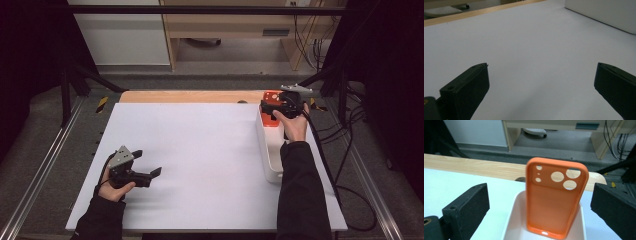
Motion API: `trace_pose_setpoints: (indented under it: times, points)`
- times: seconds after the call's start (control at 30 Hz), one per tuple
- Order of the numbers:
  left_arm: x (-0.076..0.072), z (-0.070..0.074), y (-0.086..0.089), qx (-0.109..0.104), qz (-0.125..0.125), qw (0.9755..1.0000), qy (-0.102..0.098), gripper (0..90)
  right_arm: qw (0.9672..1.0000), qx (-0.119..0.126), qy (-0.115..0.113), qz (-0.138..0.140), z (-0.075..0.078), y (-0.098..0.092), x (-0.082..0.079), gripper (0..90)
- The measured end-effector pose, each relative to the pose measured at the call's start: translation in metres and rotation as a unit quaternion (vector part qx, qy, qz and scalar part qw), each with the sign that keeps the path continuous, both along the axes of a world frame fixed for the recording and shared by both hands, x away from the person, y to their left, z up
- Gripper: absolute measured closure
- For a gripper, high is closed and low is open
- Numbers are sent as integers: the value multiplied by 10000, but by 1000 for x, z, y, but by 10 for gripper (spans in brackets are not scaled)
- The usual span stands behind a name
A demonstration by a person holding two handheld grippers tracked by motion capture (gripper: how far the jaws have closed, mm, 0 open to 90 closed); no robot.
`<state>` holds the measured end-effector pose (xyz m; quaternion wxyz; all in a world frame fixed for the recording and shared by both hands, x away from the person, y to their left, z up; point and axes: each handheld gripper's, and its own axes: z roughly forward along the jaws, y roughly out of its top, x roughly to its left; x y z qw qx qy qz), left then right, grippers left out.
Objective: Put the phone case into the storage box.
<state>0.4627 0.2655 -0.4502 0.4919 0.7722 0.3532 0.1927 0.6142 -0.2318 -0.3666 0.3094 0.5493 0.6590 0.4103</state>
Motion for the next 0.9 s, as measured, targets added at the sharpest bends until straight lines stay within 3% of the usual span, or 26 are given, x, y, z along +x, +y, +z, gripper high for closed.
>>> trace_pose_setpoints:
  times: [0.13,0.27,0.53,0.63,0.9]
  points:
    - [0,0,0,5,-2,10000,-9,0,9993,137,-114,331,9,2,-15,23]
    - [0,0,0,0,8,10000,-8,0,9965,258,-253,756,18,4,-33,19]
    - [0,0,-1,10,-3,10000,-2,0,9863,320,-412,1567,25,9,-73,10]
    - [-1,0,0,2,-7,10000,-5,0,9808,357,-482,1853,24,8,-88,6]
    - [-2,1,-2,-14,-57,10000,-21,0,9711,383,-612,2275,15,3,-121,6]
